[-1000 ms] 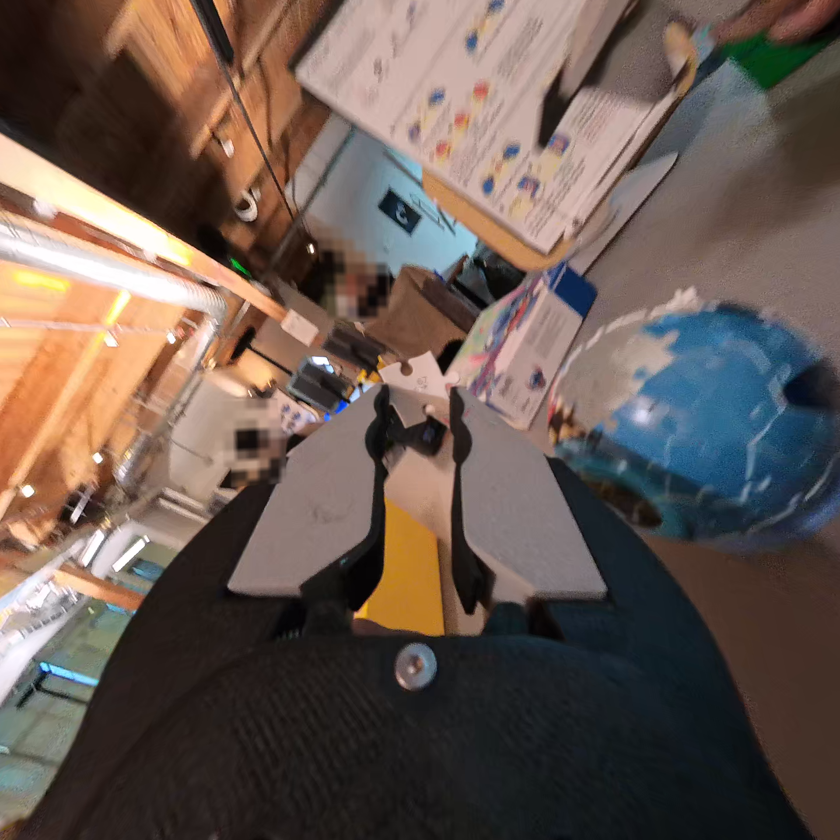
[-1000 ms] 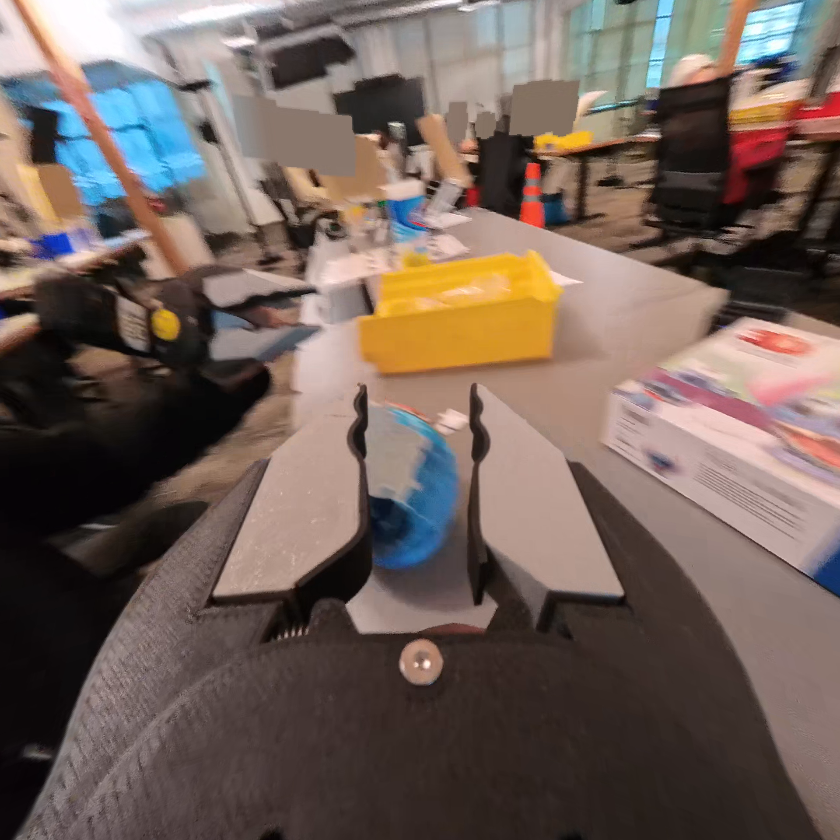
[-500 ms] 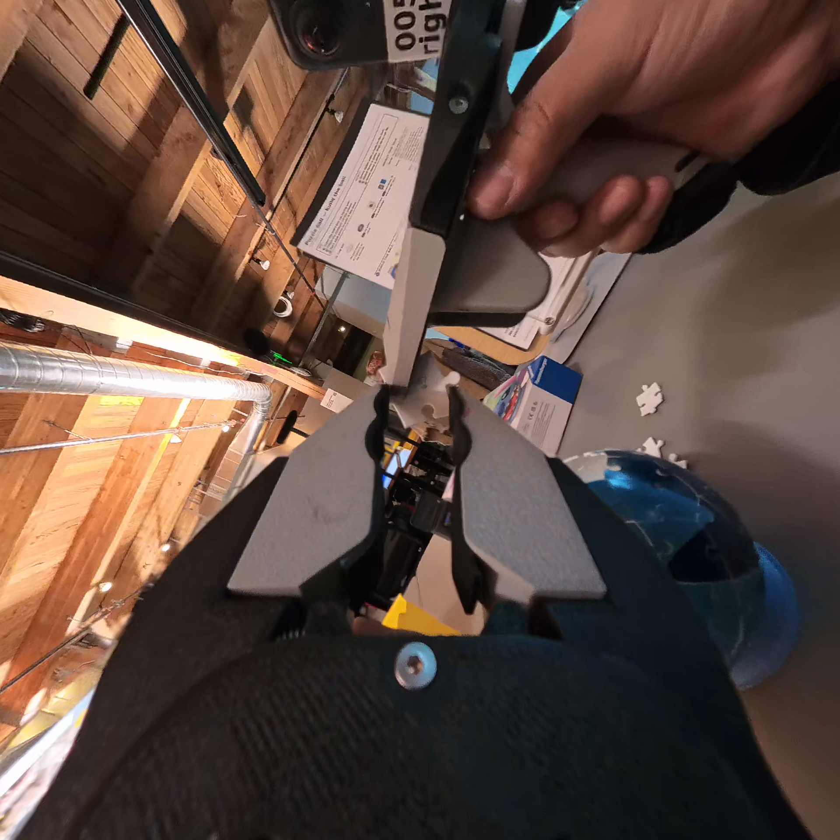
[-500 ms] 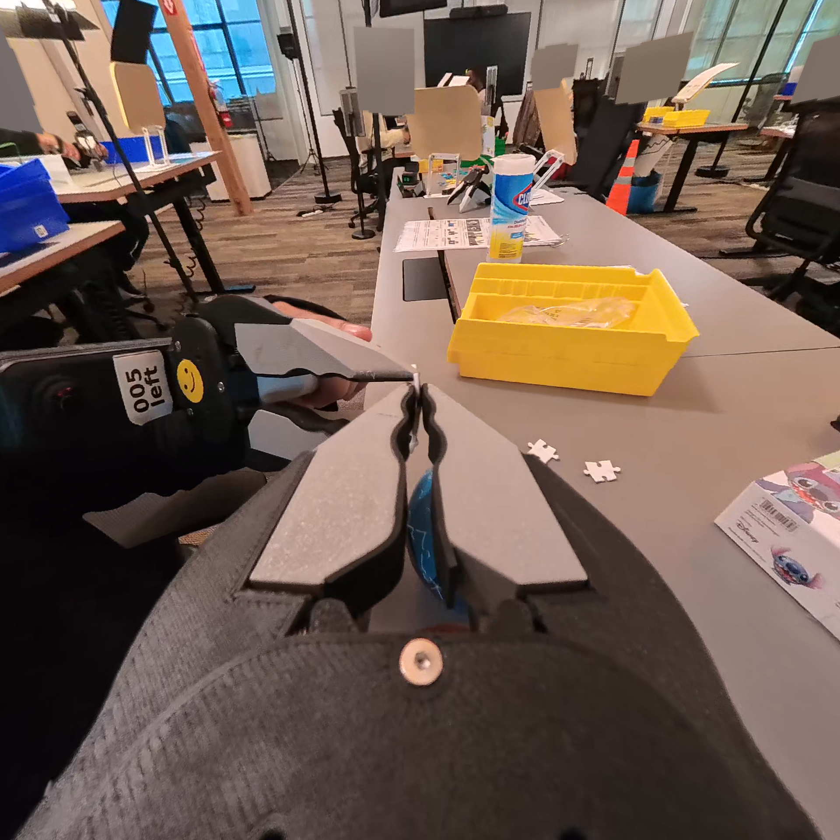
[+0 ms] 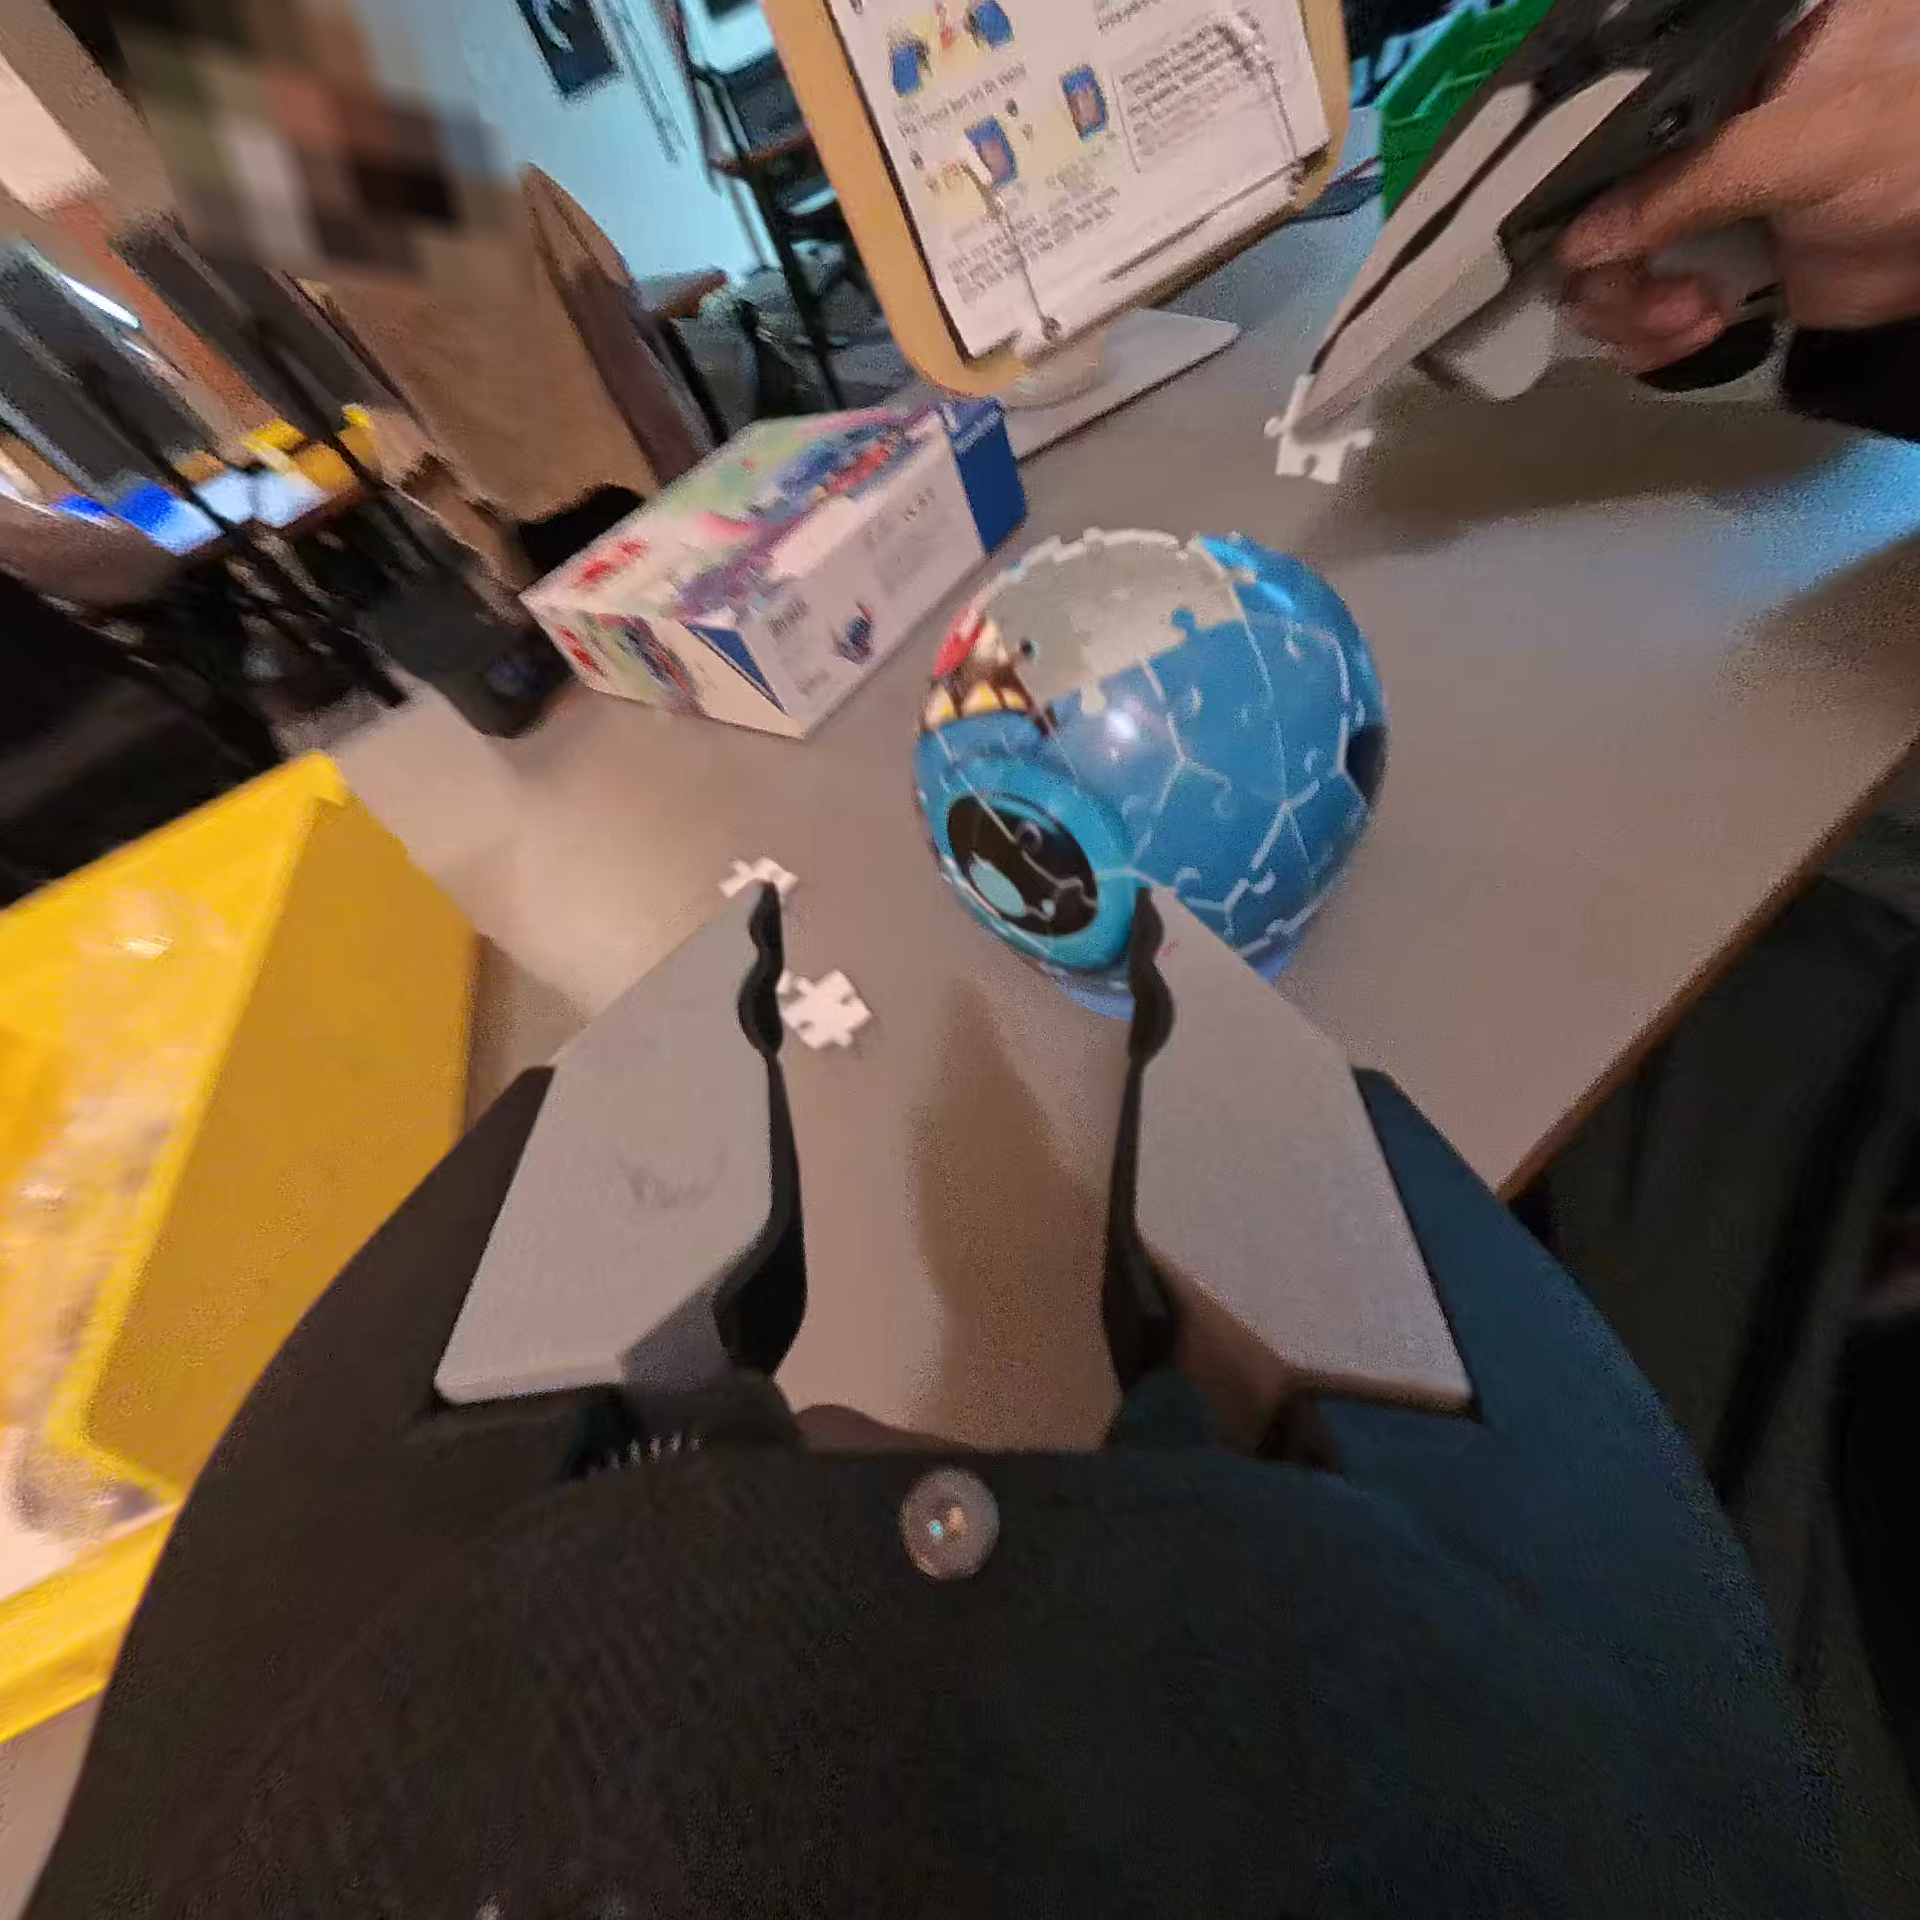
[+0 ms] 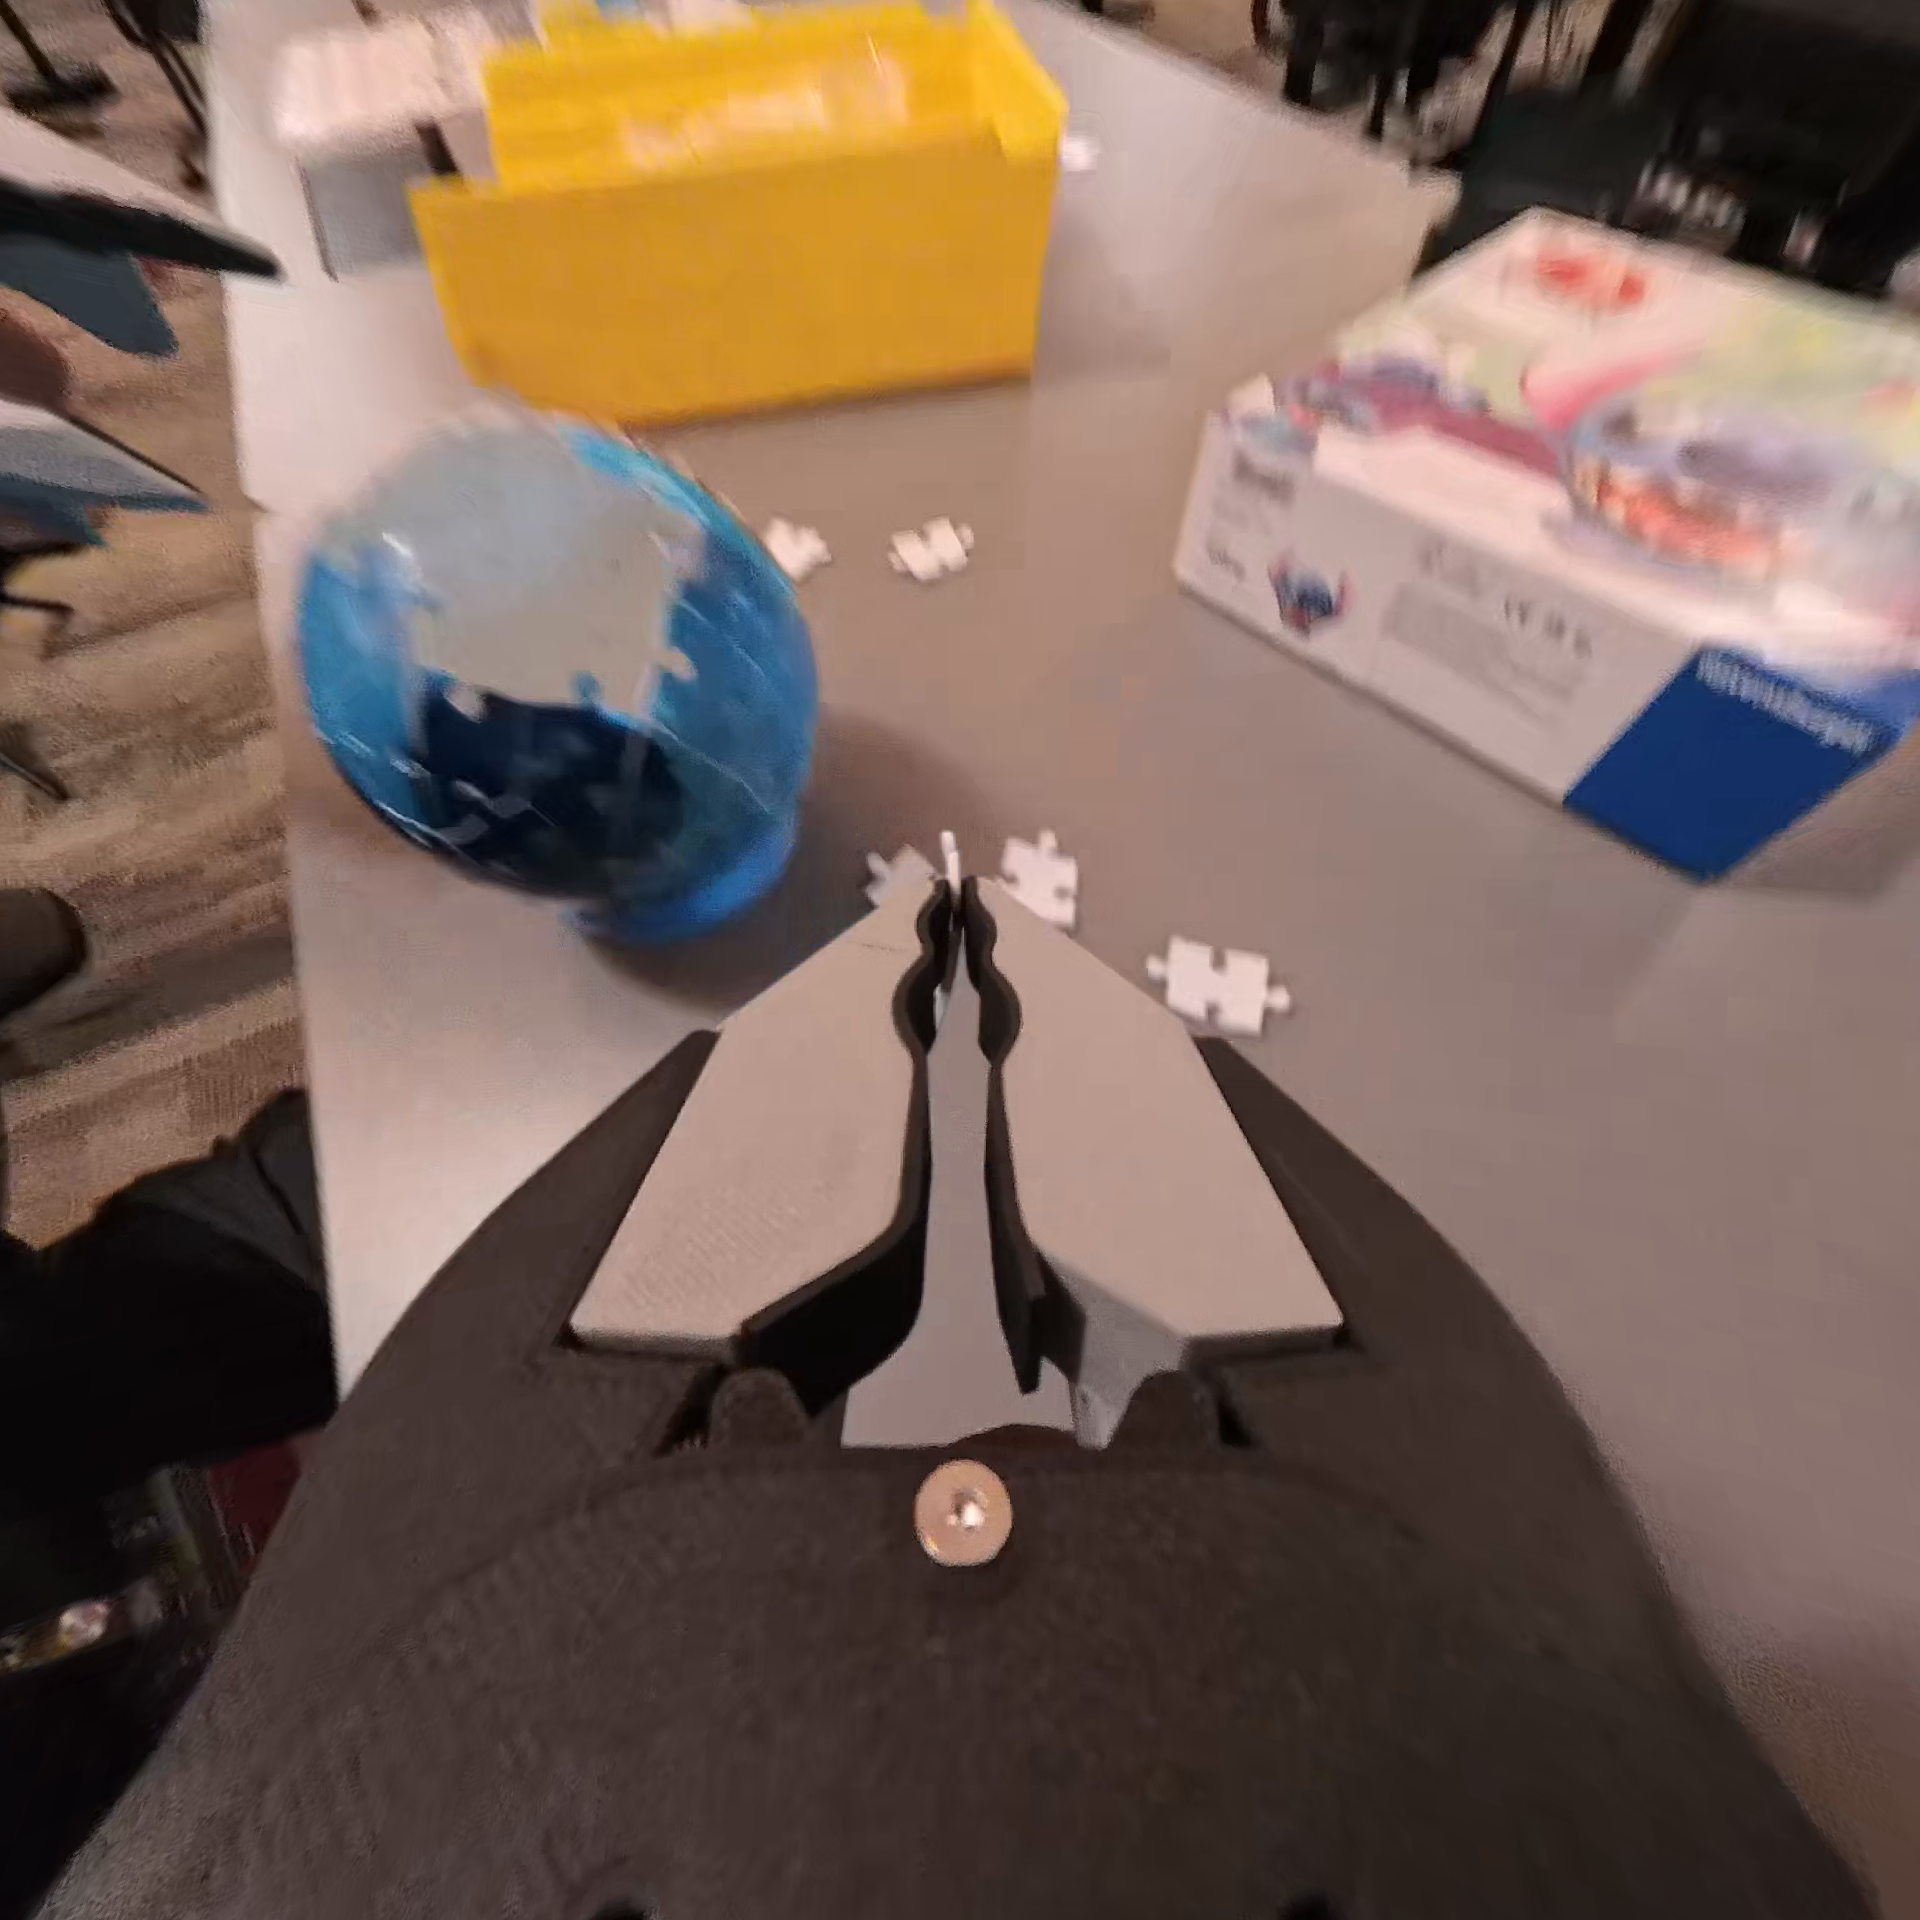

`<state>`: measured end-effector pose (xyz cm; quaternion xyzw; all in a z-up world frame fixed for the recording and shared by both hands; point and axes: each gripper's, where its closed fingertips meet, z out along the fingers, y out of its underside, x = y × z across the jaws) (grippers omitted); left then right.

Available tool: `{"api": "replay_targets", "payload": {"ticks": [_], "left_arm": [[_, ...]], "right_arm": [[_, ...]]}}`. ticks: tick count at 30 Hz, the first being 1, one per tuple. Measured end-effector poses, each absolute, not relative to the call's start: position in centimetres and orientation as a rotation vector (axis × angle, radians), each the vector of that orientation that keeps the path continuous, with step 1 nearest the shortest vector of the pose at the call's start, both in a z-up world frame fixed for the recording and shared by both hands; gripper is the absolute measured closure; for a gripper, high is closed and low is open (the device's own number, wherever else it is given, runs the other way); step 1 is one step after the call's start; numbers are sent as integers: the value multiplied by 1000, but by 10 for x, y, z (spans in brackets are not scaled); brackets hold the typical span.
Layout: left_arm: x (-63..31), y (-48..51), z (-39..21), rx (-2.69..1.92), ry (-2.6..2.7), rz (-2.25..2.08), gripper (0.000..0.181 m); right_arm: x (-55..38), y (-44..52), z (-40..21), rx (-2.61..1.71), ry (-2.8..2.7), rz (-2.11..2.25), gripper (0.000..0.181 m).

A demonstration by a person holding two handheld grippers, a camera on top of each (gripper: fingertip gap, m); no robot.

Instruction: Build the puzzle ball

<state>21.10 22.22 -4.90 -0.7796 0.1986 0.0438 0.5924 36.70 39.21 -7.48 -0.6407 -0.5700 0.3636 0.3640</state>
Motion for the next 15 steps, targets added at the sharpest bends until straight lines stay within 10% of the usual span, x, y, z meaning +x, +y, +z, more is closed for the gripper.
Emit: {"api": "replay_targets", "payload": {"ticks": [15], "left_arm": [[182, 257, -125, -1927, 580, 102, 100]], "right_arm": [[345, 382, -75, -1646, -1487, 1174, 181]]}}
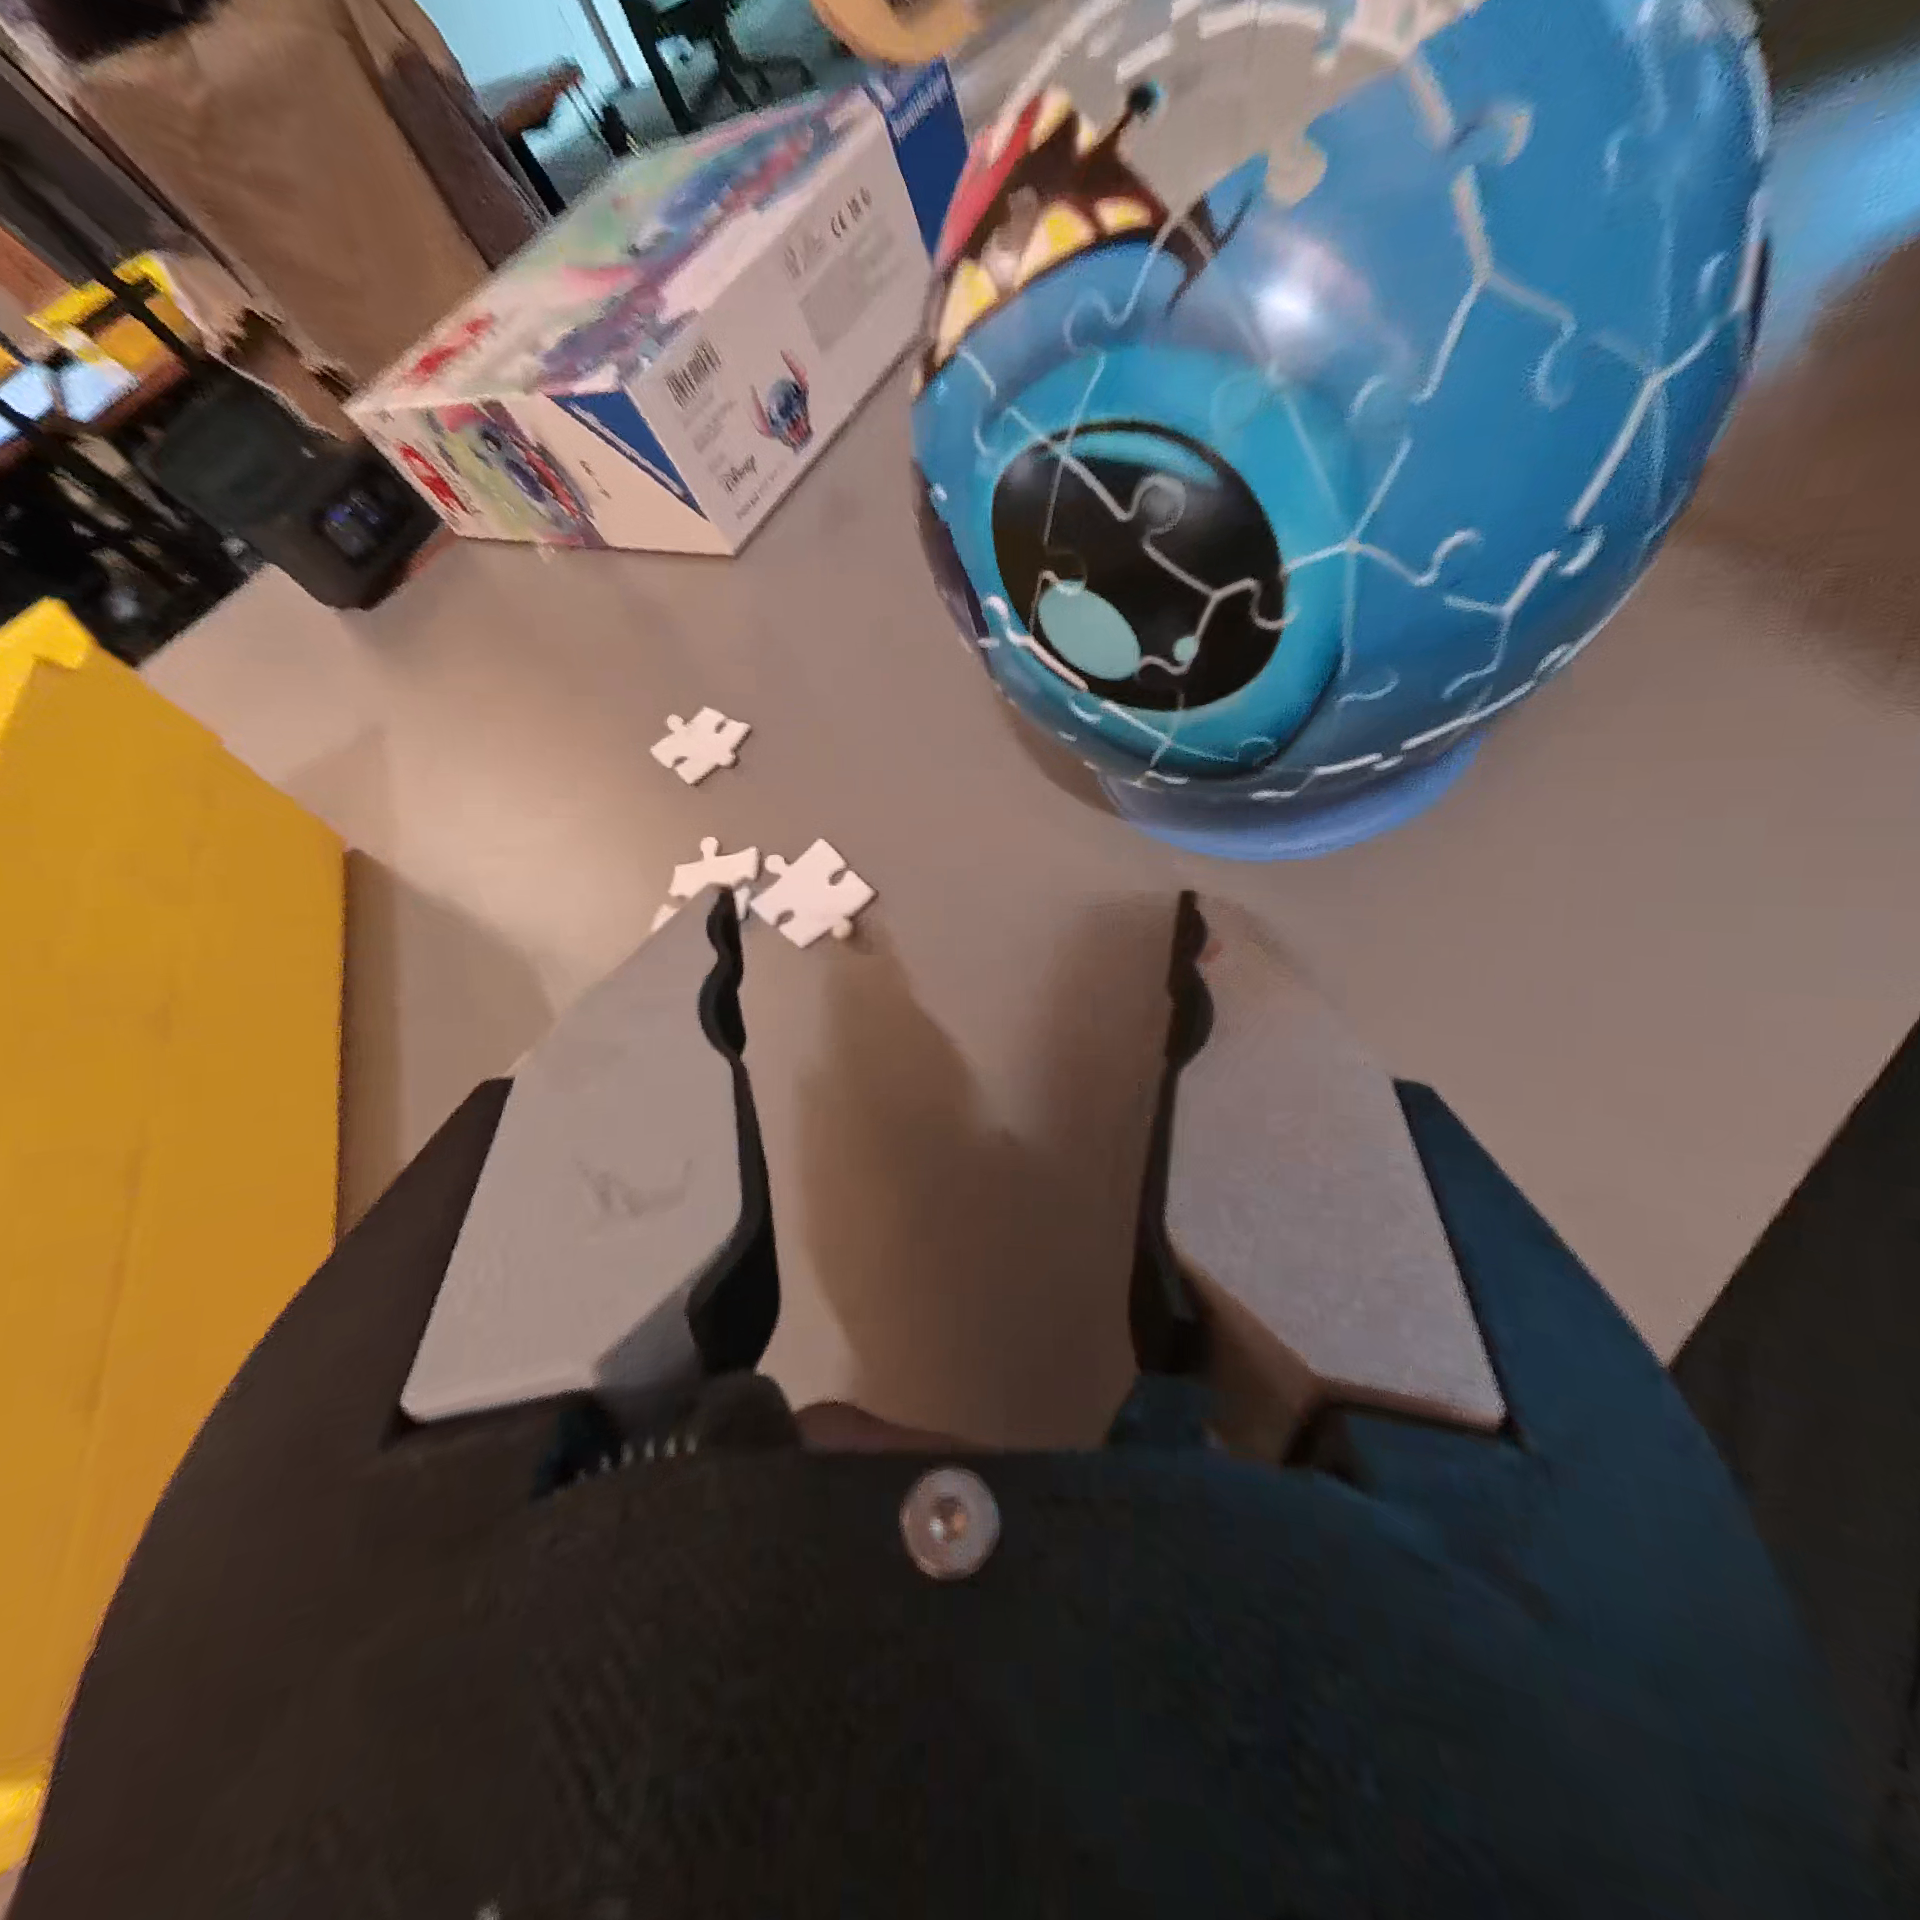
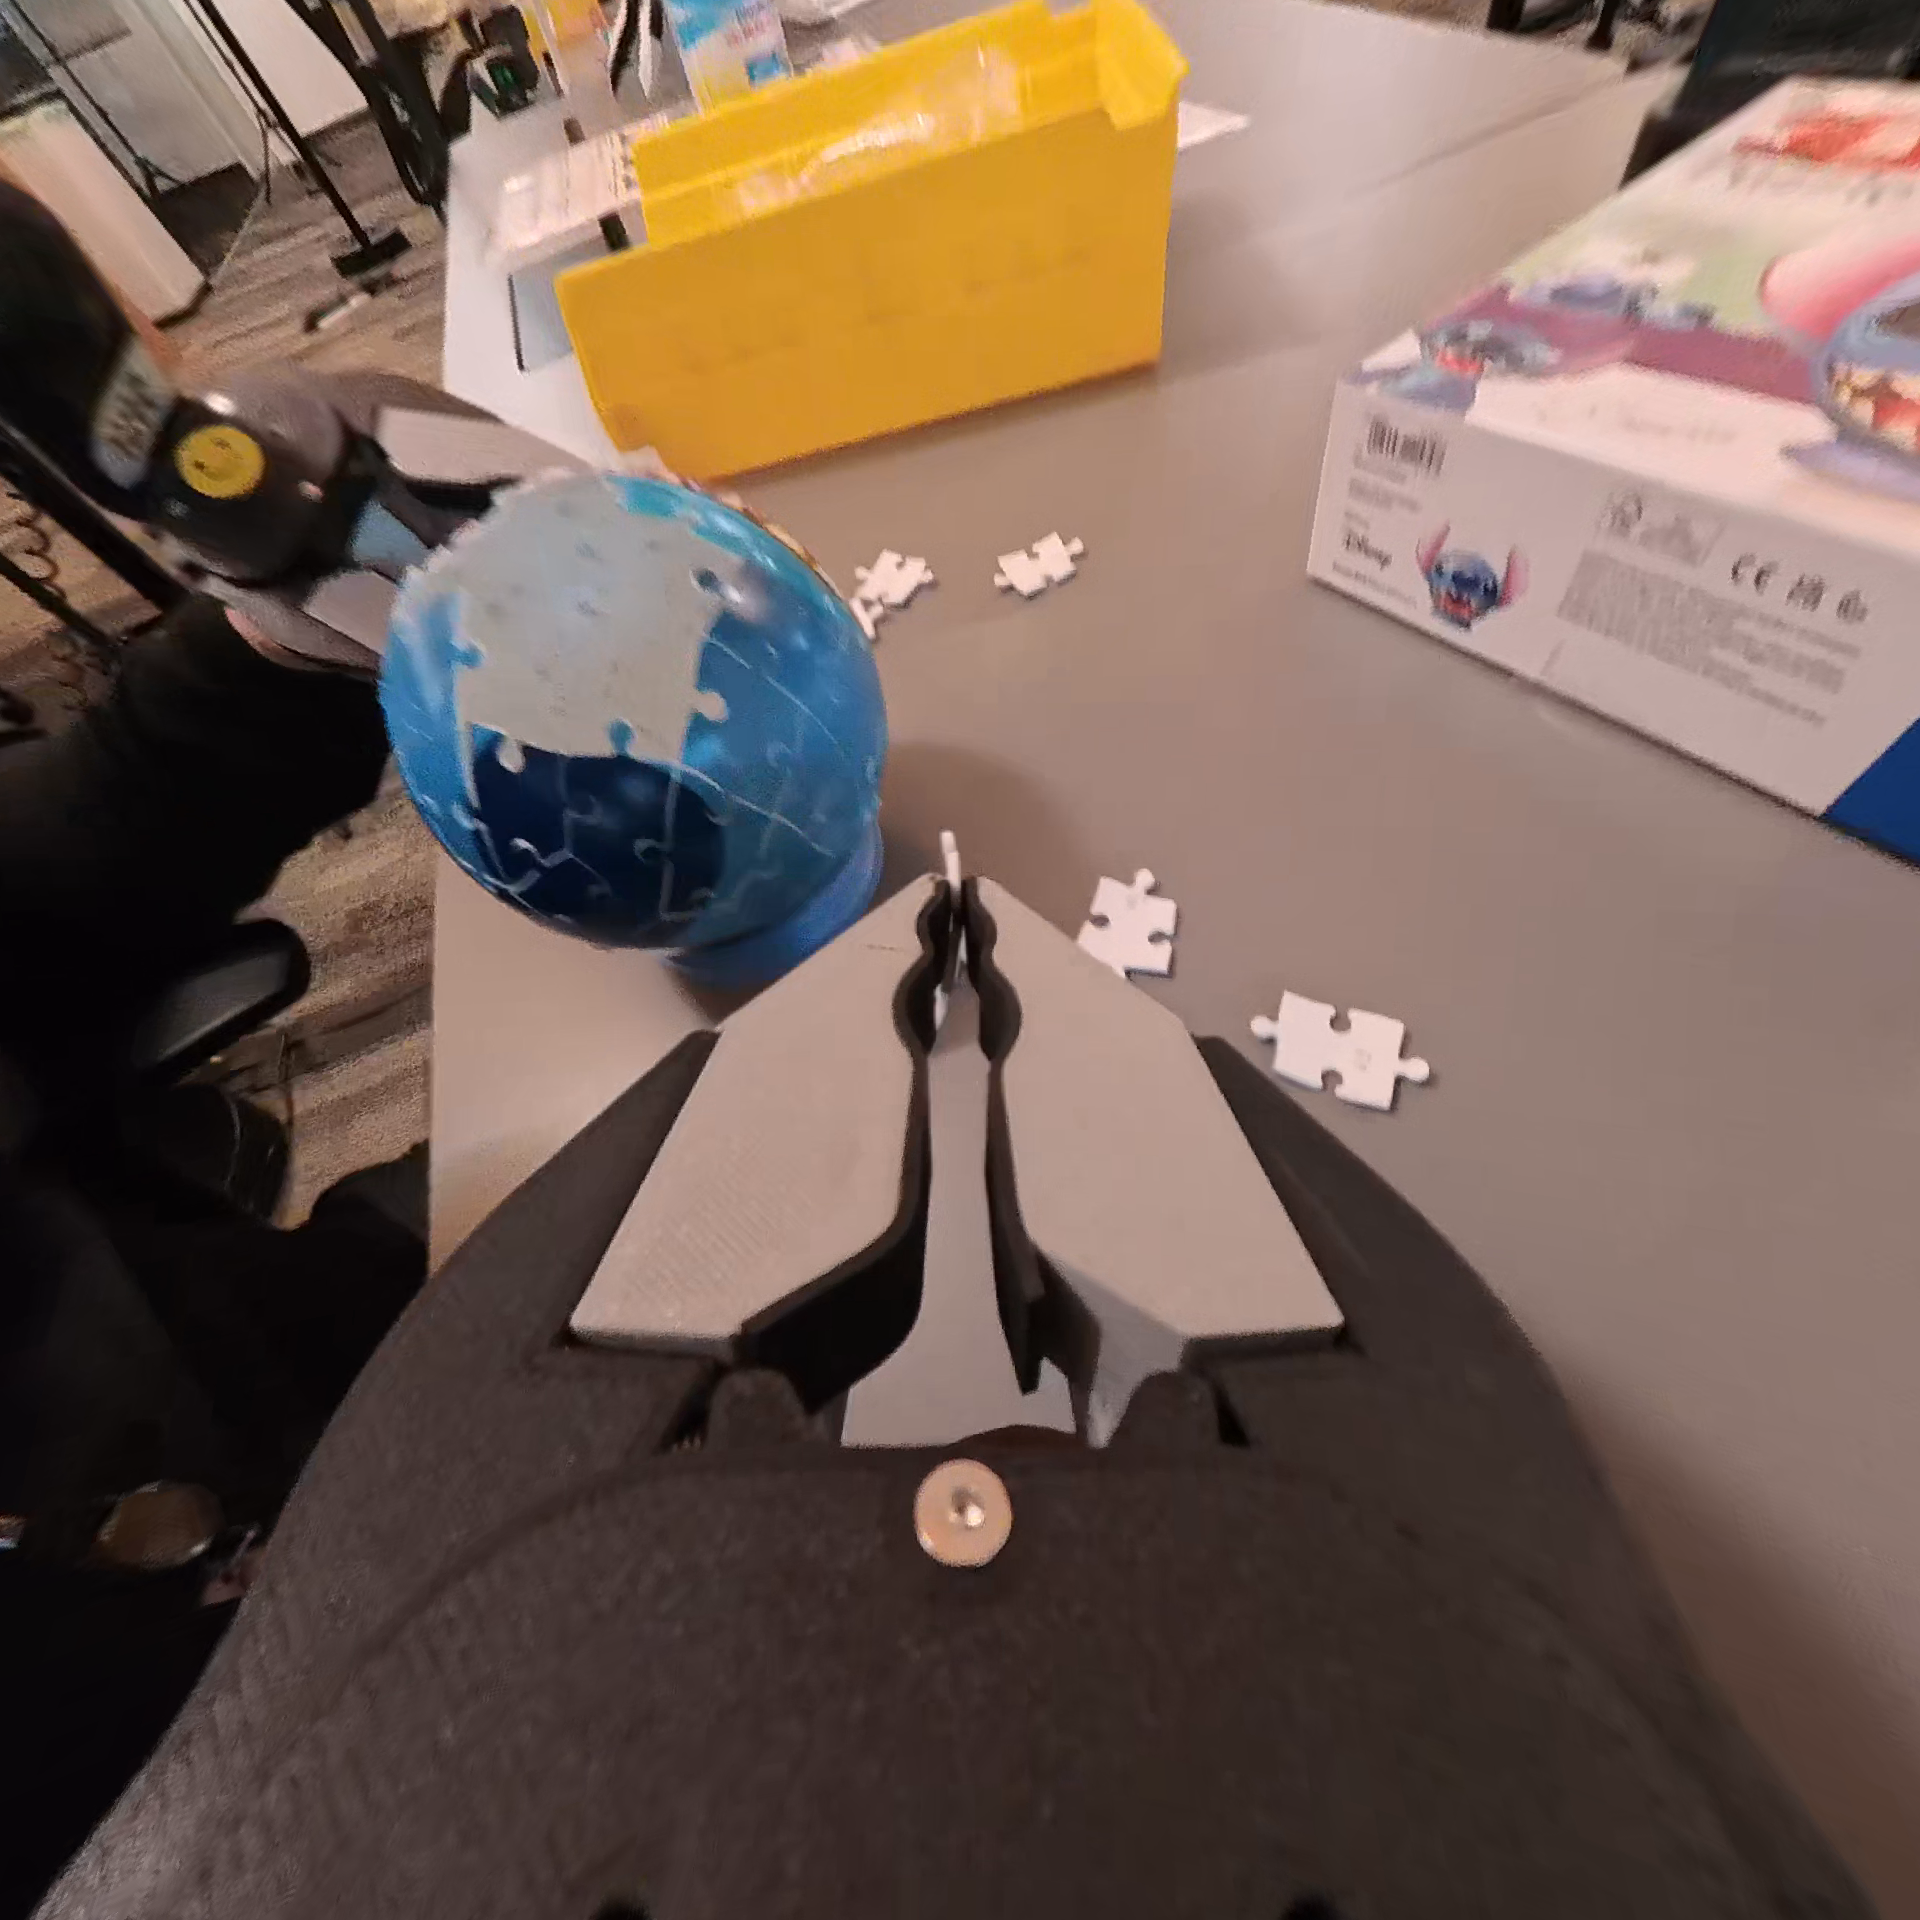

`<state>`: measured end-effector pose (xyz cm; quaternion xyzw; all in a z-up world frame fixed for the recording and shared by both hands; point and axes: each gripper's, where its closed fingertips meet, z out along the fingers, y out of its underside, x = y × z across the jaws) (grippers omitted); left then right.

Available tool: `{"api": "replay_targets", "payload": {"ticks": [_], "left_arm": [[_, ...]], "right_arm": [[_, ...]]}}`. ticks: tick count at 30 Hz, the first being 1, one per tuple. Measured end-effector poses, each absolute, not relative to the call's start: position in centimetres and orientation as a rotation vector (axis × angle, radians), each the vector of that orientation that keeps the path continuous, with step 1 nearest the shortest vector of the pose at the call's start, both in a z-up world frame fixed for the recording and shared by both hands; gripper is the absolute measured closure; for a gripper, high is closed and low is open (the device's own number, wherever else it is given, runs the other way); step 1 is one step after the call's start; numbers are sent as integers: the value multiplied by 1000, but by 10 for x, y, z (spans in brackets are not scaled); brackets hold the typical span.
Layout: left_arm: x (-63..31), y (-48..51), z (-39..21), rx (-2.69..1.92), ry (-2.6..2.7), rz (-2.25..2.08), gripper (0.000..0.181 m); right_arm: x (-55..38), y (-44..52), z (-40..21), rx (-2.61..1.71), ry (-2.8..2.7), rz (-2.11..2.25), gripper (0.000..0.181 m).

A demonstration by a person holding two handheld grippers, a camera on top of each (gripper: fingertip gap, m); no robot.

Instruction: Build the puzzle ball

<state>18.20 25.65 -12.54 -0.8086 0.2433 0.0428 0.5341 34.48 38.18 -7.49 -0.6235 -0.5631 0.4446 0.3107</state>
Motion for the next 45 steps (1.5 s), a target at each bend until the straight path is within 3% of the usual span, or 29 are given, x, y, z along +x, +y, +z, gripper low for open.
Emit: {"api": "replay_targets", "payload": {"ticks": [9, 24, 45], "left_arm": [[191, 261, -119, -1877, 626, -78, 96], [188, 255, -103, -1775, 587, -104, 93], [192, 252, -102, -1735, 628, -28, 88]], "right_arm": [[328, 352, -27, -1531, -1427, 954, 181], [305, 345, -26, -1512, -1467, 756, 181], [302, 348, -29, -1620, -1342, 1219, 181]]}}
